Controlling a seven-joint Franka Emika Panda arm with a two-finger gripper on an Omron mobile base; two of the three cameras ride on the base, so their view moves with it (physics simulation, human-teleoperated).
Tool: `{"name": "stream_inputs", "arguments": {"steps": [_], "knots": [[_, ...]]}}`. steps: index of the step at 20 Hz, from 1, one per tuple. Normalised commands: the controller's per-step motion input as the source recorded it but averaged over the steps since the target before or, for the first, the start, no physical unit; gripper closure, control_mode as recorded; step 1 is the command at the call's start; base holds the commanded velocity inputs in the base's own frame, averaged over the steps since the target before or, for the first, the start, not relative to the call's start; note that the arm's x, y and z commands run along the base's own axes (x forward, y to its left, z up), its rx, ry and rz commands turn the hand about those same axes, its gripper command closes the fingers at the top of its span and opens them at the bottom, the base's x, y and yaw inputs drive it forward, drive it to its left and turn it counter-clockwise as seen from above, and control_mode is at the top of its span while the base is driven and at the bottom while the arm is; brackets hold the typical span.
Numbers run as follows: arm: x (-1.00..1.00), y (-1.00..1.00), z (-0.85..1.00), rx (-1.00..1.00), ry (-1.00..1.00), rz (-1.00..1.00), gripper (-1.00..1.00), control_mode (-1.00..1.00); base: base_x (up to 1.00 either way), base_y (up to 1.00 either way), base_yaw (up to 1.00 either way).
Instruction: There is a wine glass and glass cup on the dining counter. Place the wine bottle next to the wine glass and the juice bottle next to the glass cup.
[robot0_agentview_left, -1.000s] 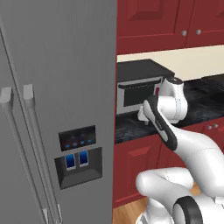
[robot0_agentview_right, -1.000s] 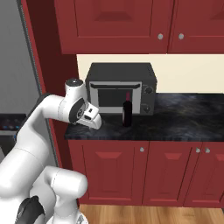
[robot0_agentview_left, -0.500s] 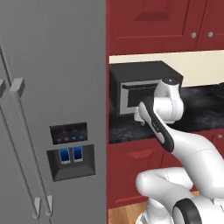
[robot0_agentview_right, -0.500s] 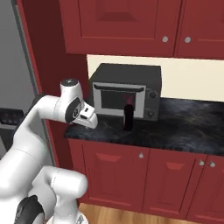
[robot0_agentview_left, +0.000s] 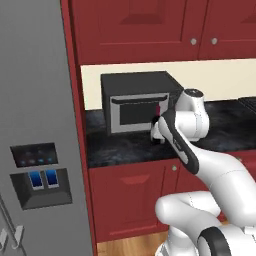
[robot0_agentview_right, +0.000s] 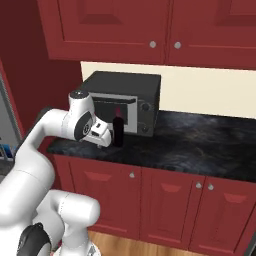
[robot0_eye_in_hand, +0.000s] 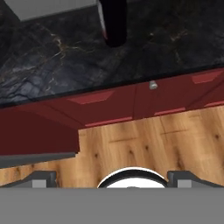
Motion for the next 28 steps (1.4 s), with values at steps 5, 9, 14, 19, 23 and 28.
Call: {"name": "stream_inputs", "arguments": {"steps": [5, 9, 14, 19, 23, 28], "knots": [[0.0, 0.0, 0.0, 0.0, 0.0, 0.0, -1.0, 1.0, 0.18, -0.62, 0.11], [0.0, 0.0, 0.0, 0.0, 0.0, 0.0, -1.0, 1.0, 0.3, -0.59, 0.12], [0.0, 0.0, 0.0, 0.0, 0.0, 0.0, -1.0, 1.0, 0.52, -0.44, 0.09], [0.0, 0.0, 0.0, 0.0, 0.0, 0.0, -1.0, 1.0, 0.62, -0.3, 0.06], [0.0, 0.0, 0.0, 0.0, 0.0, 0.0, -1.0, 1.0, 0.41, -0.21, 0.01], [0.0, 0.0, 0.0, 0.0, 0.0, 0.0, -1.0, 1.0, 0.35, -0.15, 0.0]]}}
